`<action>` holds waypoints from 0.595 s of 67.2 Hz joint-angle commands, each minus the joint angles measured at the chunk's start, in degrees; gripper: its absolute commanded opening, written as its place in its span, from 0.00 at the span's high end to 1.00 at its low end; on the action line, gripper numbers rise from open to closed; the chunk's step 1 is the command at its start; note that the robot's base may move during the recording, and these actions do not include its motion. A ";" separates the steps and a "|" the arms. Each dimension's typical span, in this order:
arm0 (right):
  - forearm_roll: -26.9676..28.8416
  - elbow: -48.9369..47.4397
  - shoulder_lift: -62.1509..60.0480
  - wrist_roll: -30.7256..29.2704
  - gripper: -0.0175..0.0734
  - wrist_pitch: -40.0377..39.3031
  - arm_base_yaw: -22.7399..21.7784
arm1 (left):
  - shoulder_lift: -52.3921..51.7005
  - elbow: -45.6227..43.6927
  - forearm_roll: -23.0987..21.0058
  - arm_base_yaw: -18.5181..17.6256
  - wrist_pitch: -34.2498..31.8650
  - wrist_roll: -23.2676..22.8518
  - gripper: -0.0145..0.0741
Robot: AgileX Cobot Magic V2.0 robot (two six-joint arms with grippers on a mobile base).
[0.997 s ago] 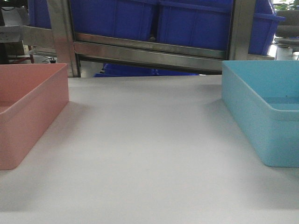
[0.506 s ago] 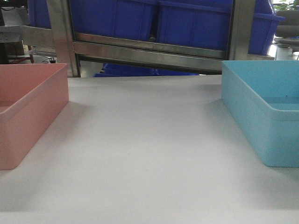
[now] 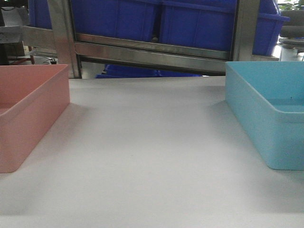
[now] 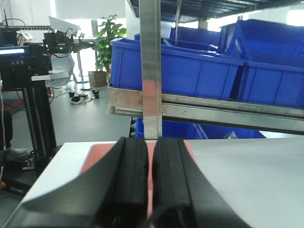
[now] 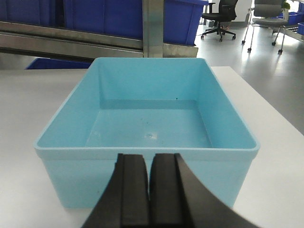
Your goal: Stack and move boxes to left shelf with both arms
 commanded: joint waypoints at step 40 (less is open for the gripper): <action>-0.16 -1.08 -1.21 -0.21 0.75 -5.41 -0.25 | 44.72 -43.50 4.12 3.89 31.15 0.12 0.26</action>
